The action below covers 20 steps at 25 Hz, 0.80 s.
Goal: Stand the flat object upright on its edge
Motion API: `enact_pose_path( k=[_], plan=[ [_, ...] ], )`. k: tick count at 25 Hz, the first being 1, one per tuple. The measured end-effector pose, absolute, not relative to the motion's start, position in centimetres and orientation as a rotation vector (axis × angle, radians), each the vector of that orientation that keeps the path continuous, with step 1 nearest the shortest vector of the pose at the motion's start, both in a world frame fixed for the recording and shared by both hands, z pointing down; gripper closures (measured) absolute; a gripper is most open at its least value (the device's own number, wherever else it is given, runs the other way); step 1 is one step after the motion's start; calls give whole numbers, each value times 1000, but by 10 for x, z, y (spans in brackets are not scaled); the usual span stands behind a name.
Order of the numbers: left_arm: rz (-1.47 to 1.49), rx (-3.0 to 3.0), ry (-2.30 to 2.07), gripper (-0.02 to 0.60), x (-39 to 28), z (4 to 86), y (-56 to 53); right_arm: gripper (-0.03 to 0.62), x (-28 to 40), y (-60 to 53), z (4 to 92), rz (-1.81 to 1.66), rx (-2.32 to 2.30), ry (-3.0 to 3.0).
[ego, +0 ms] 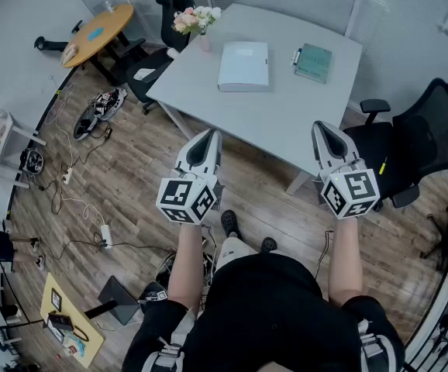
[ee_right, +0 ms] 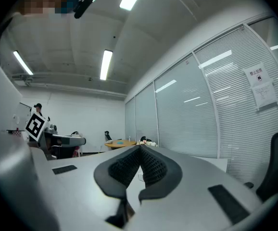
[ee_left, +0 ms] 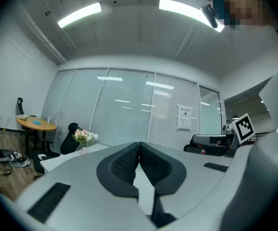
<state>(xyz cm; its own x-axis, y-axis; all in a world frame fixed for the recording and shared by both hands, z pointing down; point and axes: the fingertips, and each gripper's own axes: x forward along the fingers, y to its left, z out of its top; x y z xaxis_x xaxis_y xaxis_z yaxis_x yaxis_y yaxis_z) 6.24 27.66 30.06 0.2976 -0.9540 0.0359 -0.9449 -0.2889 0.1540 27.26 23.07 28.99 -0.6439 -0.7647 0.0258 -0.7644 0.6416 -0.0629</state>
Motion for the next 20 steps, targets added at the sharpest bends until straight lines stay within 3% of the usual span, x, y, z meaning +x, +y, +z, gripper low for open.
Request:
enact_pose_path(
  k=[20],
  plan=[
    [-53,2404,-1737,557,62,317,280,577,271,237,306,-169,-1348,2820]
  ],
)
